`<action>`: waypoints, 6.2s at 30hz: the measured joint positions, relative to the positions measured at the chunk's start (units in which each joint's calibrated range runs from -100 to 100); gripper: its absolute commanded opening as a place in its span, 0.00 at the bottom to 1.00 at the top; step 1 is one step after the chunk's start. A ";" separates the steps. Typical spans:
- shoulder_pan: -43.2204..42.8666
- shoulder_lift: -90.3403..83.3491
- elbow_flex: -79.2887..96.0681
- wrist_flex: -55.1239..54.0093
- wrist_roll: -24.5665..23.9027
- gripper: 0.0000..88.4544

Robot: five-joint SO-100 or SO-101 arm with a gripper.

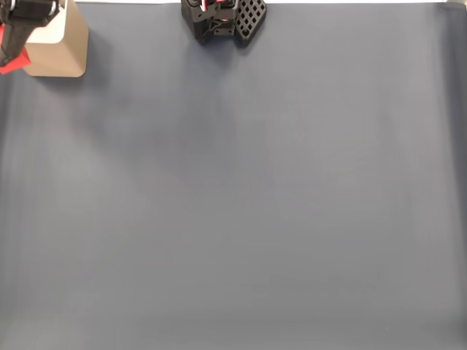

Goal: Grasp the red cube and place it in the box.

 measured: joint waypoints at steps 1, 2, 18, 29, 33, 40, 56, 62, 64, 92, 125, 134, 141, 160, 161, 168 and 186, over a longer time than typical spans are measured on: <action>0.45 0.00 0.09 -0.40 0.00 0.00; 0.96 0.00 0.09 -0.72 0.00 0.00; 5.79 0.00 4.52 -2.07 -2.15 0.00; 9.35 -5.38 10.49 -2.15 -3.61 0.00; 10.68 -6.77 12.03 -2.15 -4.10 0.00; 12.31 -7.29 12.57 -2.15 -4.93 0.00; 13.13 -8.94 14.01 -2.15 -4.93 0.00; 13.13 -9.55 14.01 -2.63 -4.93 0.00; 13.13 -9.64 14.01 -2.63 -4.93 0.00; 13.13 -9.73 14.01 -5.57 -3.27 0.02; 13.43 -12.51 18.44 -5.25 2.25 0.44; 13.43 -13.11 18.54 -5.25 2.25 0.44; 13.43 -14.24 19.35 -5.25 2.25 0.44; 13.43 -14.24 19.35 -6.28 1.66 0.00; 13.43 -14.24 19.35 -6.68 1.66 0.00; 11.28 -14.24 19.35 -8.67 1.81 0.00; -13.35 -13.55 16.37 -9.79 4.35 0.00</action>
